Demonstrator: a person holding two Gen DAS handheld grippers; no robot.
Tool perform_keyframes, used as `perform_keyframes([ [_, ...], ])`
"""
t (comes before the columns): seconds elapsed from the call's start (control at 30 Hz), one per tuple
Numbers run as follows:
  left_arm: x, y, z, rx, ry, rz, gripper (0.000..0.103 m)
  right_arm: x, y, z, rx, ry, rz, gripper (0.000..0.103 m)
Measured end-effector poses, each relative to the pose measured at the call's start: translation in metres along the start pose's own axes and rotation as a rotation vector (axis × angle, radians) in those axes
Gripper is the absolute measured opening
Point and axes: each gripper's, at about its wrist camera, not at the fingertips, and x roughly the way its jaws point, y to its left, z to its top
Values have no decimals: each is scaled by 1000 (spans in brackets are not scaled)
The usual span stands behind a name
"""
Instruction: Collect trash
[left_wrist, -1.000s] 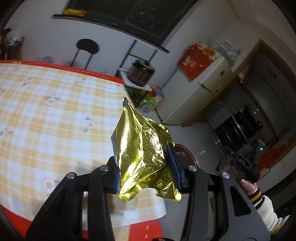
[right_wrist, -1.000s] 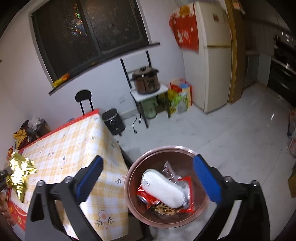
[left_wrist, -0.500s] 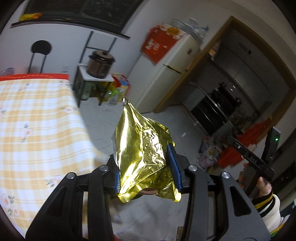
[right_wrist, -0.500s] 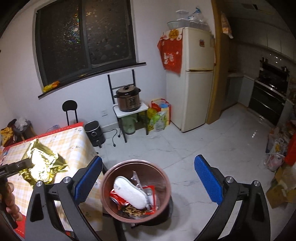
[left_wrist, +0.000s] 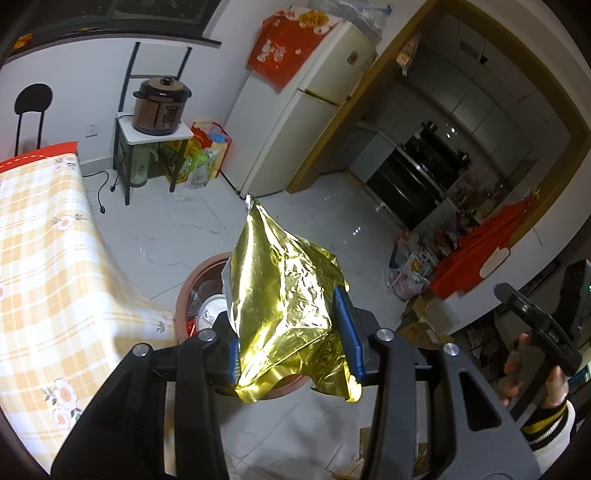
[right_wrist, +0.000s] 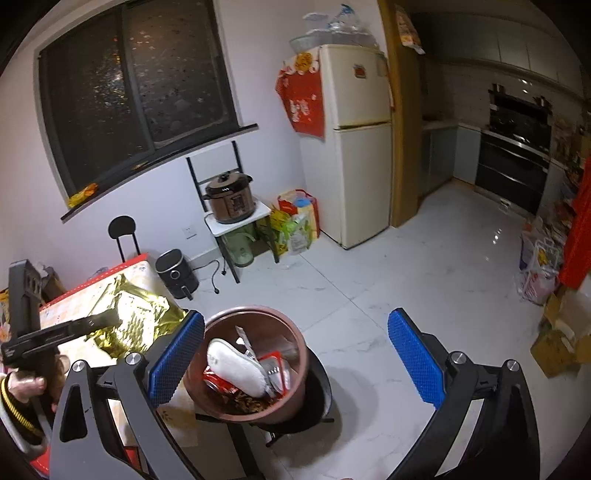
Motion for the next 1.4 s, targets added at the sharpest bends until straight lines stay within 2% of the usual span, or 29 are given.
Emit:
perform_keyframes([
  [0.13, 36, -8, 10, 34, 33, 17, 45, -3, -11, -6, 19, 7, -24, 98],
  [0.2, 51, -9, 13, 50, 46, 24, 50, -4, -17, -9, 27, 9, -34, 98],
  [0.27, 68, -6, 14, 62, 64, 41, 77, -3, -21, -11, 34, 14, -37, 98],
  [0.4, 82, 7, 15, 52, 86, 108, 78, -3, -19, -14, 33, 22, -37, 98],
  [0.5, 70, 15, 14, 35, 67, 114, 79, 0, -14, -13, 30, 27, -30, 98],
  [0.83, -26, 10, 21, 110, -62, 180, 84, 0, 27, -2, -28, 23, -10, 98],
  [1.0, -88, 7, 22, 167, -127, 188, 85, -19, 62, 2, -46, -1, -4, 98],
  [1.1, -130, 8, 18, 194, -167, 203, 96, -33, 85, 3, -51, -15, -3, 98],
  [1.4, -241, 22, -3, 267, -247, 240, 97, -85, 160, -13, -62, -61, -1, 98],
])
